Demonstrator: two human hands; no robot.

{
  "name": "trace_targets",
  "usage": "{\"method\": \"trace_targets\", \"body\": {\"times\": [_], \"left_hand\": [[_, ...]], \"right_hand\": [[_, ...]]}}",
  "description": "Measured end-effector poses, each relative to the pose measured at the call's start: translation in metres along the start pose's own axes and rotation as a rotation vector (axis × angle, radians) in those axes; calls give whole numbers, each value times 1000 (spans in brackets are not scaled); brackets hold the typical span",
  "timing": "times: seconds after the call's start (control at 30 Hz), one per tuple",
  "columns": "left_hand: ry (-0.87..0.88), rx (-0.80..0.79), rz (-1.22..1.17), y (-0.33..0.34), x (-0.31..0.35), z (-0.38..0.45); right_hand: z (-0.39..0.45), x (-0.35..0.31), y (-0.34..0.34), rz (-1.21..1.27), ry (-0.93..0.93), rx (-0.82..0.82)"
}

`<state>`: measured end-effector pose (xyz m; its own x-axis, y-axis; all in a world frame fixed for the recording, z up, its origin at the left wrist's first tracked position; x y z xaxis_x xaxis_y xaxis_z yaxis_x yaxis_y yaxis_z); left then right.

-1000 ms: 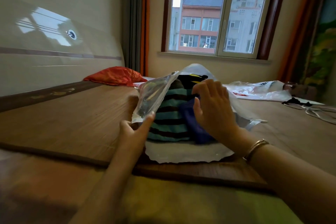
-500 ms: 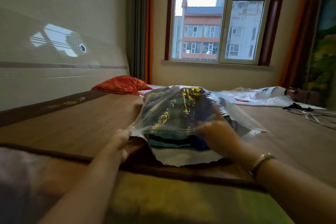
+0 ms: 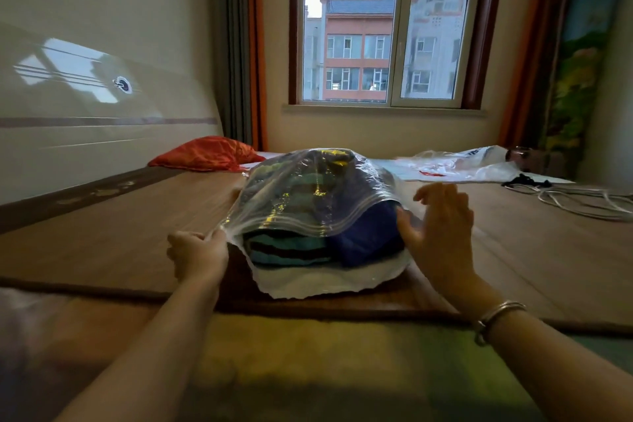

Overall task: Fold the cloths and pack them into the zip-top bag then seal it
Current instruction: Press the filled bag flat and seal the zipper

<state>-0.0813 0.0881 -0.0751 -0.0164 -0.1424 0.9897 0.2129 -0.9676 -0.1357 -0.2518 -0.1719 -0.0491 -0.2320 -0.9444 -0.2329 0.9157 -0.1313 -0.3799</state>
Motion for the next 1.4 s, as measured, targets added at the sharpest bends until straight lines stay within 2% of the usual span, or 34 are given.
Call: {"method": "trace_targets", "body": {"times": [0.07,0.13,0.17,0.23,0.37,0.5,0.7,0.77,0.87,0.97,1.2,1.4], "left_hand": [[30,56,-28,-2,11,-21],[59,53,-26,2,18,-43],[74,35,-22,5,17,-52],[94,-37,-37,14,12,-71],[84,-376,-92,36,-8,-118],[35,-541,6,56,-11,-143],[-118,-835,99,84,-3,-177],[-146,-902,12,90,-5,-190],[-98,-884,-208,92,3,-202],[-18,-770,-272,88,8,-199],[112,-837,-218,80,9,-205],[19,-773,-260,77,17,-204]], "right_hand": [[7,26,-10,30,357,-1],[9,54,-15,114,789,-174],[8,63,-15,200,942,-294],[5,74,-10,465,1049,-471],[5,76,1,680,1058,-490],[-5,60,11,876,1079,-563],[-35,21,-11,926,879,-631],[-43,5,-27,917,812,-665],[-55,-16,-47,873,725,-697],[-64,-27,-55,869,705,-659],[-80,-32,-51,1026,867,-667],[-78,-44,-34,1102,977,-640]]}}
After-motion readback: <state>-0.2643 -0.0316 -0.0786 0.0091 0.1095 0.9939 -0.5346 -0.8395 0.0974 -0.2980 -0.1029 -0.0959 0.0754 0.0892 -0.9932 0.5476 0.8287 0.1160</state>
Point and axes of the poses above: each hand's wrist, its own z-axis towards the middle knuckle, its own y-axis out of the palm, x = y × z, the point moved 2 cm from there along z, towards the middle knuckle, and after that the axes turned 2 degrees about -x, right-handed, at the moved point
